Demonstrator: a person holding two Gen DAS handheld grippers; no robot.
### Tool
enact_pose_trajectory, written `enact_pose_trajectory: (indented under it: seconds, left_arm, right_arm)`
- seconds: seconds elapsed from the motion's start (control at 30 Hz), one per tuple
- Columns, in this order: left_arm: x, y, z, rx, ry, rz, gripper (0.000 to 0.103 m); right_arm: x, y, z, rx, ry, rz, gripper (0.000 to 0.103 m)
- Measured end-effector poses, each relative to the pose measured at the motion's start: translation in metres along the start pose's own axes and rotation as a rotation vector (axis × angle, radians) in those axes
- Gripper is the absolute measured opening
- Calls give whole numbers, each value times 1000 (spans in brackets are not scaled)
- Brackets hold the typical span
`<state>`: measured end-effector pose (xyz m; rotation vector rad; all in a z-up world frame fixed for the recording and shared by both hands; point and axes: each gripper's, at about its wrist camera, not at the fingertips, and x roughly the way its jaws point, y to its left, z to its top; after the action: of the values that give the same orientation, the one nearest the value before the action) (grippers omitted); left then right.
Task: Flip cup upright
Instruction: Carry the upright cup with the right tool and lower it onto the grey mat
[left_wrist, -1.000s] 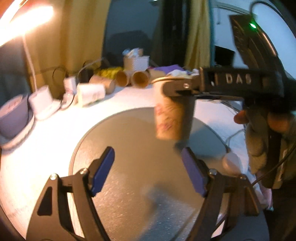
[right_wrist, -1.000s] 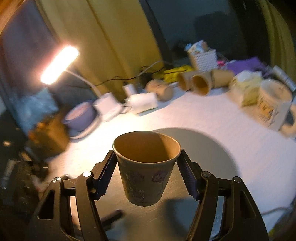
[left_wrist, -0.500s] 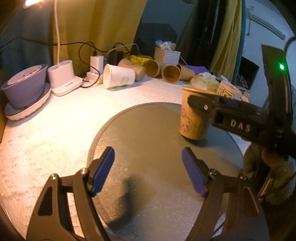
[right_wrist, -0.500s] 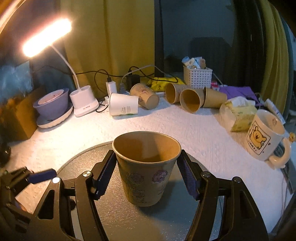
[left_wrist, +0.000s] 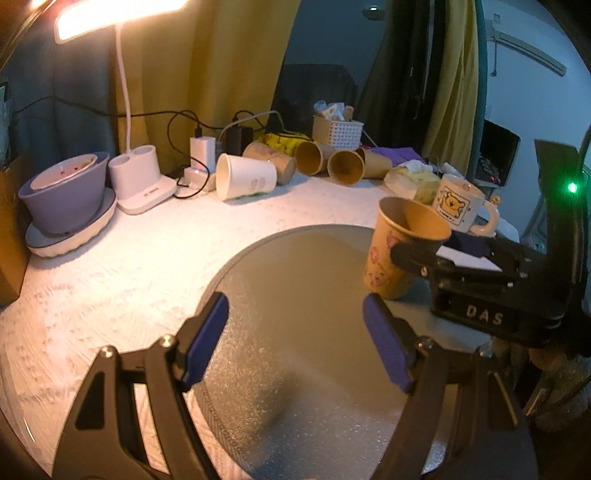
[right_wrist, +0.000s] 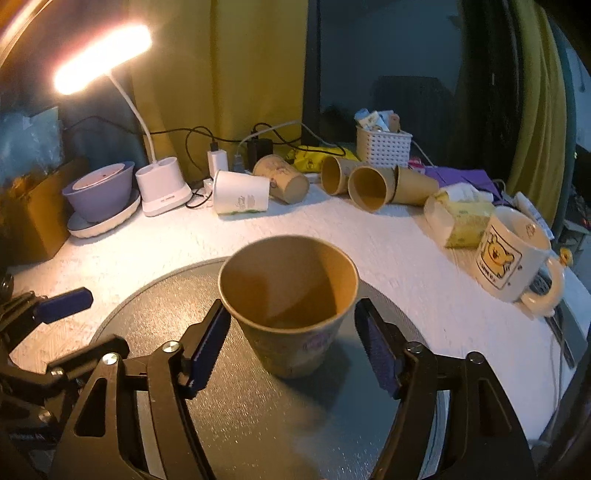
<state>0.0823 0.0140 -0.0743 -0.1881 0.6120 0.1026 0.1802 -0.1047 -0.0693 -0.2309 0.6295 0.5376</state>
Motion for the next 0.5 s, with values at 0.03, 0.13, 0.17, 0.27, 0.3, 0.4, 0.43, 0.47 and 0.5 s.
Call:
enact_pose_trajectory:
  seconds: [0.03,0.13,0.17,0.27,0.3,0.4,0.43,0.47,0.5]
  left_arm:
    - [-1,0,0,1,-5,0,77]
    - [-4,-2,0,5,-18,0,77]
    - [-6,-2,0,6,-22,0,77]
    - [-9,-5,1,13,-36,-2,77]
    - [-11,-6,1,17,-43,-2,77]
    - [-16,-10,1,31,-63,0,77]
    - [-18,-11,1,36,-70,3,77]
    - [-21,-12,2,42,-80,6,77]
    - [-23,-13,3,45,-89,8,77]
  right_arm:
    - [-1,-1,-2,6,2,2,79]
    - [-6,-2,-6,18,4,2,79]
    - [-8,-2,-7,19,3,1,79]
    - [-15,-2,-10,26,2,-1,79]
    - [-17,-2,-11,27,3,-2,79]
    - [-24,-2,-15,33,9,-2,78]
    - [-27,-2,-17,36,10,-2,79]
    - [-29,-2,-18,38,11,-2,79]
    - [-33,-2,-19,40,12,-2,78]
